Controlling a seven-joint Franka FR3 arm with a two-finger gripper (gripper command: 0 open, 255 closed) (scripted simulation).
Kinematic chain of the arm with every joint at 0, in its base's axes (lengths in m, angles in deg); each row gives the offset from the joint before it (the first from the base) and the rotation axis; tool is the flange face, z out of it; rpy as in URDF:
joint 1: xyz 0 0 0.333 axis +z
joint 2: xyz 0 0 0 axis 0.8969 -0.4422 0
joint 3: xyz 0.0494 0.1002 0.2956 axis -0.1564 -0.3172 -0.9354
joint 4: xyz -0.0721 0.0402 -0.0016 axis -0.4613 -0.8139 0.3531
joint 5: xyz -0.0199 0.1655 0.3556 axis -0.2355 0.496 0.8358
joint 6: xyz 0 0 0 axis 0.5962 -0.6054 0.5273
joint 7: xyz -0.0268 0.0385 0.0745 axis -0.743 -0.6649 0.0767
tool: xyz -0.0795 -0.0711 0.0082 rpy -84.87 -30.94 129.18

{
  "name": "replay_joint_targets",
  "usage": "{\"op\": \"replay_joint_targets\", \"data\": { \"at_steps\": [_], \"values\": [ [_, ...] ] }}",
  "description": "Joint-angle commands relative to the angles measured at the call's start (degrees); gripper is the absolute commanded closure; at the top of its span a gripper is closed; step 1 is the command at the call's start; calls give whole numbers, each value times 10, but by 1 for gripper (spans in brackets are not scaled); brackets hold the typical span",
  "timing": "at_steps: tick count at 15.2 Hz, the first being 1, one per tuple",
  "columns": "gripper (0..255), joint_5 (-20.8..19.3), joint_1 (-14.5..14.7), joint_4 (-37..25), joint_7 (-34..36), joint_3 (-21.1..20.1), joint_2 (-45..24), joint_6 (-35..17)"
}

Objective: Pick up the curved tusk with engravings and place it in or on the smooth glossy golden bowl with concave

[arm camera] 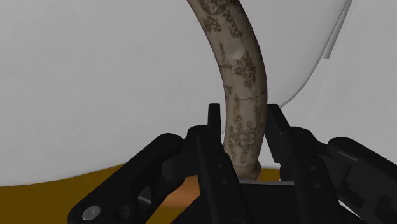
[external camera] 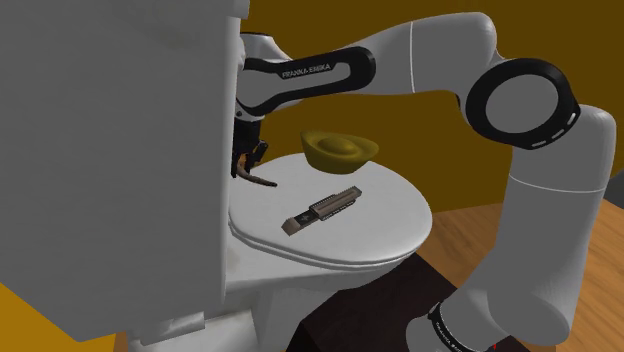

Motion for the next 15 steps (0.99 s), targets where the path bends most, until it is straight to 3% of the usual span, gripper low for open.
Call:
{"op": "replay_joint_targets", "data": {
  "at_steps": [1,6,15],
  "values": [
    [255,1,3,4,1,-3,-6,-22],
    [255,1,6,5,4,-4,-7,-24],
    [255,5,6,-40,2,-5,9,36]
  ]
}}
